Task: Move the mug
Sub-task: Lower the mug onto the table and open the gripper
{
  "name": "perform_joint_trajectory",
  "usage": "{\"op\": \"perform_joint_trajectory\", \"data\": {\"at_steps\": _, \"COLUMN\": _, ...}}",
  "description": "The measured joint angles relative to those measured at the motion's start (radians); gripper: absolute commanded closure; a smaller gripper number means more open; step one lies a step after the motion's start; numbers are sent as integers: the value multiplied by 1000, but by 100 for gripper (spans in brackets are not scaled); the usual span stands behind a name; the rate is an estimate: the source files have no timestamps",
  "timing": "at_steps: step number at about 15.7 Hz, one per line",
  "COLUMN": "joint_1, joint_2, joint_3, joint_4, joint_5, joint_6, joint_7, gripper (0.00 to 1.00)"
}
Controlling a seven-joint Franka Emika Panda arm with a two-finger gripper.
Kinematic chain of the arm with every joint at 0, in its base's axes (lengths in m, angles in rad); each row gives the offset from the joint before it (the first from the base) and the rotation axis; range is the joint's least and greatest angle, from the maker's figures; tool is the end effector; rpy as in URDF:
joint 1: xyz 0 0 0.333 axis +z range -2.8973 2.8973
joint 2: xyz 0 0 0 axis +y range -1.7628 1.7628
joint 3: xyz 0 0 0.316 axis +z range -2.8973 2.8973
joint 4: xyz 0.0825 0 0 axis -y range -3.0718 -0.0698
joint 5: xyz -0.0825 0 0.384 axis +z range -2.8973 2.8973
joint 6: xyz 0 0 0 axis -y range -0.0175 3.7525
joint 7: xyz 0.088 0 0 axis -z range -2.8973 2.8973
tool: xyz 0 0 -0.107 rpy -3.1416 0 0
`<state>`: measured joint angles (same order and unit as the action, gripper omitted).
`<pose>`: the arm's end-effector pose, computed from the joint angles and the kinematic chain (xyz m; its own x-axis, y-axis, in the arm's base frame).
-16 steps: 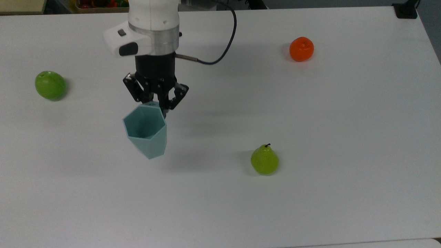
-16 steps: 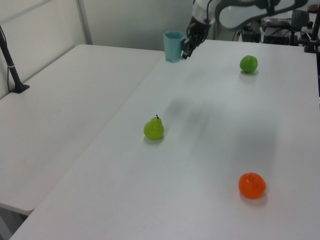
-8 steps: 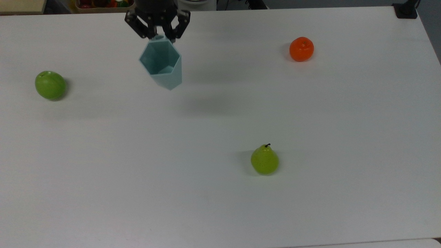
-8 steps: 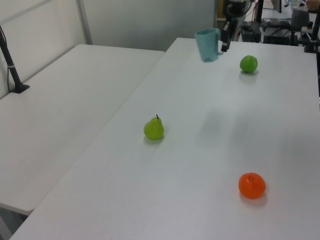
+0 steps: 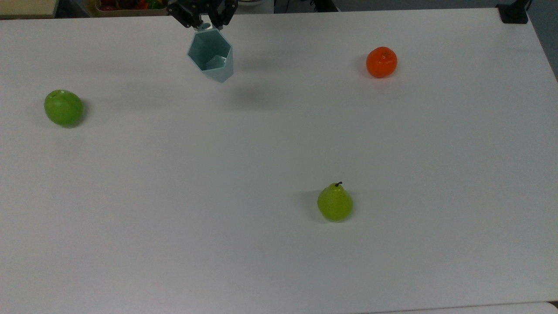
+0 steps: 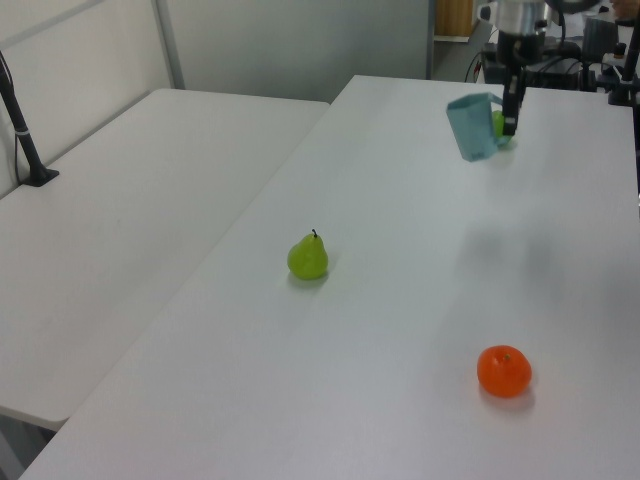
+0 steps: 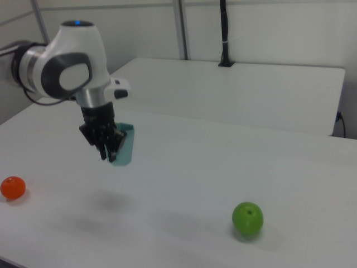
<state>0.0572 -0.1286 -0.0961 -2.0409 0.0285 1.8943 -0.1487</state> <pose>0.5165 -0.0196 0.4973 0.9948 0.1015 -0.0128 0.1009 -0.9940 -0.0415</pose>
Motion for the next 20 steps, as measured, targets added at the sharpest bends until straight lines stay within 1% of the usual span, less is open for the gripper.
{"op": "perform_joint_trajectory", "data": {"at_steps": 2, "joint_1": 0, "joint_2": -10, "joint_3": 0, "joint_4": -82, "joint_5": -11, "joint_6": 69, "joint_7": -1, "gripper": 100}}
{"op": "perform_joint_trajectory", "data": {"at_steps": 4, "joint_1": 0, "joint_2": -11, "joint_3": 0, "joint_4": -144, "joint_5": -24, "joint_6": 134, "joint_7": -2, "gripper": 100}}
{"op": "perform_joint_trajectory", "data": {"at_steps": 7, "joint_1": -4, "joint_2": -11, "joint_3": 0, "joint_4": -214, "joint_5": -62, "joint_6": 209, "joint_7": -2, "gripper": 100}}
{"op": "perform_joint_trajectory", "data": {"at_steps": 10, "joint_1": -30, "joint_2": -11, "joint_3": 0, "joint_4": -273, "joint_5": -73, "joint_6": 307, "joint_7": -2, "gripper": 100}}
{"op": "perform_joint_trajectory", "data": {"at_steps": 15, "joint_1": -67, "joint_2": -4, "joint_3": -1, "joint_4": -315, "joint_5": -77, "joint_6": 385, "joint_7": -2, "gripper": 100}}
{"op": "perform_joint_trajectory", "data": {"at_steps": 20, "joint_1": -87, "joint_2": 39, "joint_3": -1, "joint_4": -340, "joint_5": -103, "joint_6": 444, "joint_7": -2, "gripper": 100}}
